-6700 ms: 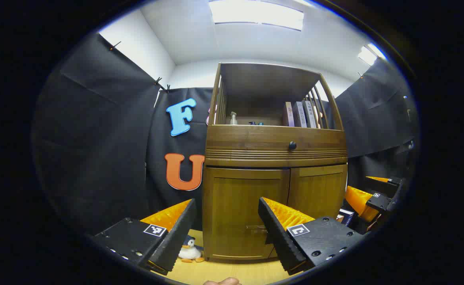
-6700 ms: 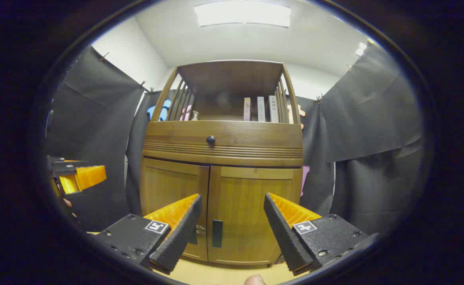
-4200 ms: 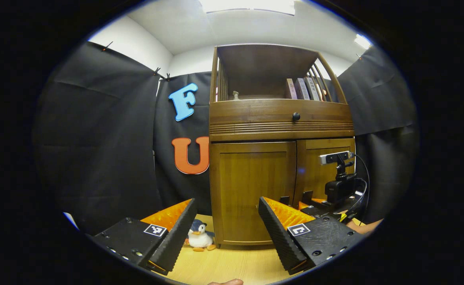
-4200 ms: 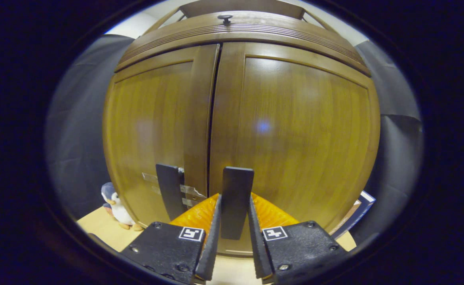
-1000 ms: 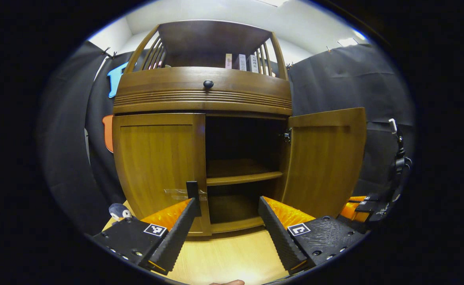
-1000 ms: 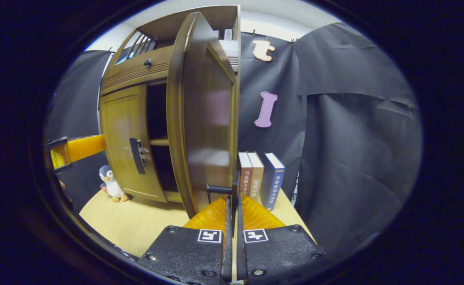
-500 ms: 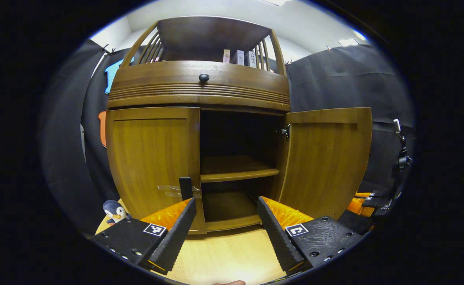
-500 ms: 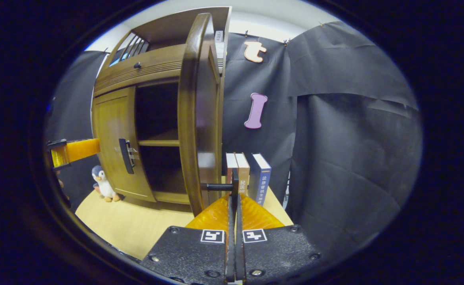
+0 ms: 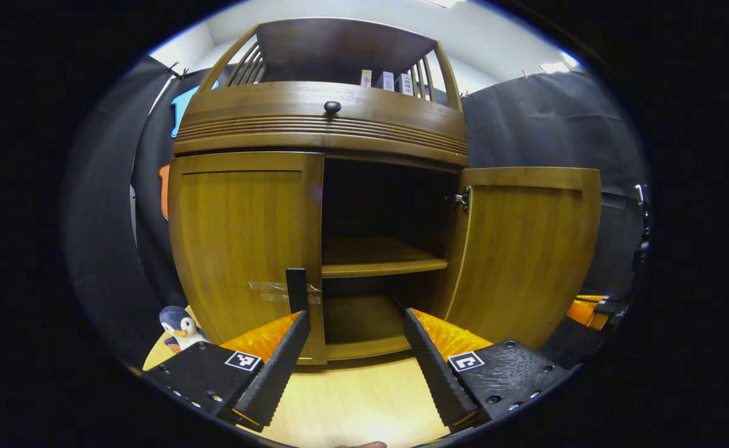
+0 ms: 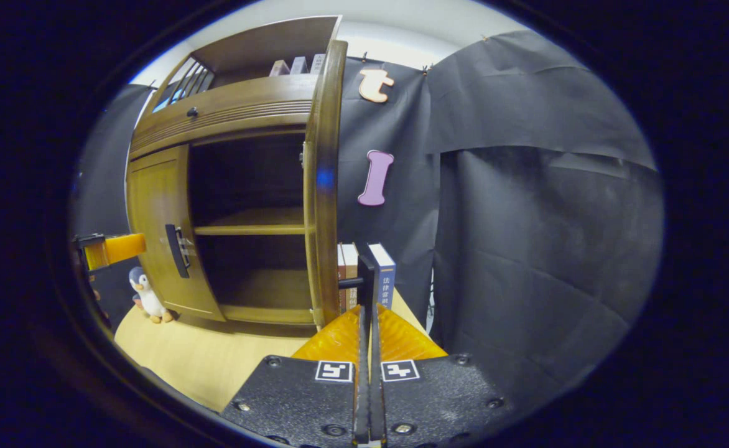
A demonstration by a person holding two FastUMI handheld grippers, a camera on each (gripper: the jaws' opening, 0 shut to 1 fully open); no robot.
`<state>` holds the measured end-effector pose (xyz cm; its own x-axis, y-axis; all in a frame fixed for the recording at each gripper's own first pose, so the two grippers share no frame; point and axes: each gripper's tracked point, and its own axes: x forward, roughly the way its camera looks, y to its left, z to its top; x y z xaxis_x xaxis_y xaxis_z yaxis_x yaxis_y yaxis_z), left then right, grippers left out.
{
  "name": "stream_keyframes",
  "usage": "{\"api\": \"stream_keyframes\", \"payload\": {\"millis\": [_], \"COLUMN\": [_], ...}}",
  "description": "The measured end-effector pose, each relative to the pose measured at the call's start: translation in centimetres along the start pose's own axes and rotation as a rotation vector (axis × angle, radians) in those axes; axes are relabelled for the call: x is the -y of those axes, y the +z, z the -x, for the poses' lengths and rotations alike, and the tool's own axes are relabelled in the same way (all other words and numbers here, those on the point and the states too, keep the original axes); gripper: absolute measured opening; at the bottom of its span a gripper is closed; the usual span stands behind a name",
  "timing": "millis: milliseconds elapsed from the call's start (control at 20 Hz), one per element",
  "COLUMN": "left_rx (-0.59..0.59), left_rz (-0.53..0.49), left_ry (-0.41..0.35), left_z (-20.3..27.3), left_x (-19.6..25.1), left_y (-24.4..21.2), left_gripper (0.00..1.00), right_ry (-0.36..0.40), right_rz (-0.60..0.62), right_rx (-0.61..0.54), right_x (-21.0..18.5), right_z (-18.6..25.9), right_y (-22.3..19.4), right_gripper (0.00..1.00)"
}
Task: Open the right door of the double-door shoe cabinet with the right hand, and open the left door with the left hand.
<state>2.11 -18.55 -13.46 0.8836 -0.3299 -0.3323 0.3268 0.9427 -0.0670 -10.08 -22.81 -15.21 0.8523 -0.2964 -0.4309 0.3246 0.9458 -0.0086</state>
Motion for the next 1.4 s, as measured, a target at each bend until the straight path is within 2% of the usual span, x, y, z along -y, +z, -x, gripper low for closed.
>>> {"api": "stream_keyframes", "payload": {"millis": [300, 500, 600, 650, 700, 750, 850, 1250, 1300, 1400], "left_rx": [0.007, 0.020, 0.016, 0.013, 0.014, 0.009, -0.001, -0.049, -0.061, -0.071], "left_rz": [-0.014, -0.031, -0.041, -0.045, -0.048, -0.049, -0.045, -0.041, -0.039, -0.025], "left_ry": [0.067, 0.097, 0.105, 0.106, 0.108, 0.115, 0.120, 0.149, 0.148, 0.169], "left_z": [-3.0, -5.7, -7.2, -7.9, -8.6, -9.2, -10.6, -13.9, -14.1, -14.4], "left_x": [-3.2, -5.4, -6.1, -6.4, -6.6, -6.9, -7.4, -9.5, -9.6, -10.2], "left_y": [-1.7, -2.9, -3.1, -3.2, -3.2, -3.3, -3.6, -5.1, -5.5, -5.8], "left_gripper": [0.94, 0.93, 0.94, 0.94, 0.82, 0.92, 0.92, 0.92, 0.80, 0.89], "right_ry": [-0.111, -0.124, -0.112, -0.099, -0.089, -0.089, -0.088, -0.046, -0.043, -0.043], "right_rz": [-0.058, -0.081, -0.075, -0.072, -0.068, -0.064, -0.067, -0.038, -0.030, -0.018], "right_rx": [0.127, 0.151, 0.157, 0.161, 0.159, 0.156, 0.167, 0.151, 0.150, 0.144], "right_x": [2.8, 2.6, 1.8, 1.4, 1.1, 1.0, 1.0, -1.0, -1.2, -1.2], "right_z": [1.3, 1.5, 1.7, 1.9, 2.1, 2.2, 2.7, 3.5, 3.6, 3.6], "right_y": [3.2, 3.6, 3.8, 3.9, 3.8, 3.7, 3.9, 3.2, 3.2, 3.2], "right_gripper": [0.04, 0.06, 0.12, 0.22, 0.22, 0.34, 0.45, 0.55, 0.55, 0.57]}}
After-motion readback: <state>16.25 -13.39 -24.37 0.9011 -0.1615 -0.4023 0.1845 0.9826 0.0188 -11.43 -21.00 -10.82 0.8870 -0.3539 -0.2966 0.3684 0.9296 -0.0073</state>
